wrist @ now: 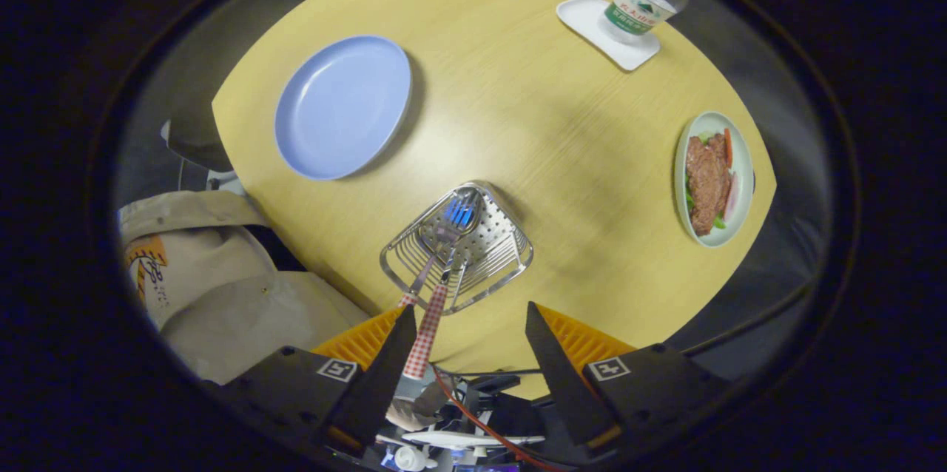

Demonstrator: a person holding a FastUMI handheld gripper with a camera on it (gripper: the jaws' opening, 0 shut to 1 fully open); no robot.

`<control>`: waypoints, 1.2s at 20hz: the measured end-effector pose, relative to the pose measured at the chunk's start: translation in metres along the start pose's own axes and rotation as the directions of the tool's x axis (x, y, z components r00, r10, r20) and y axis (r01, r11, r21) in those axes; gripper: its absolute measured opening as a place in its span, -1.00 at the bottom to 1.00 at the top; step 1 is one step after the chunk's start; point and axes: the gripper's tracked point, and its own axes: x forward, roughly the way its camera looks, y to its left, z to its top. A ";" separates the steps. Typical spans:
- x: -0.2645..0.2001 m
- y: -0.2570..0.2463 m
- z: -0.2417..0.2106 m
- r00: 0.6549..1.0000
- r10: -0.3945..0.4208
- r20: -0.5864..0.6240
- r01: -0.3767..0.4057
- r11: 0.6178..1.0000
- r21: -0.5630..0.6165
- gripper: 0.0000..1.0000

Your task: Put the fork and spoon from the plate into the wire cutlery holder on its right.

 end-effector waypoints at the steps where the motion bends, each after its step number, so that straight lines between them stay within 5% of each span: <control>1: -0.003 -0.001 0.000 1.000 -0.003 0.013 0.003 1.000 0.009 0.92; 7: -0.035 -0.006 0.000 0.980 -0.070 0.188 0.048 0.992 0.116 0.92; 11: -0.076 0.015 0.022 0.882 -0.144 0.450 0.020 0.963 0.269 0.93; 14: -0.111 0.032 0.041 0.734 -0.232 0.638 -0.016 0.934 0.357 0.93; 17: -0.149 0.049 0.059 0.544 -0.344 0.765 -0.046 0.899 0.437 0.94; 24: -0.221 0.078 0.072 0.096 -0.580 0.809 -0.159 0.793 0.588 0.94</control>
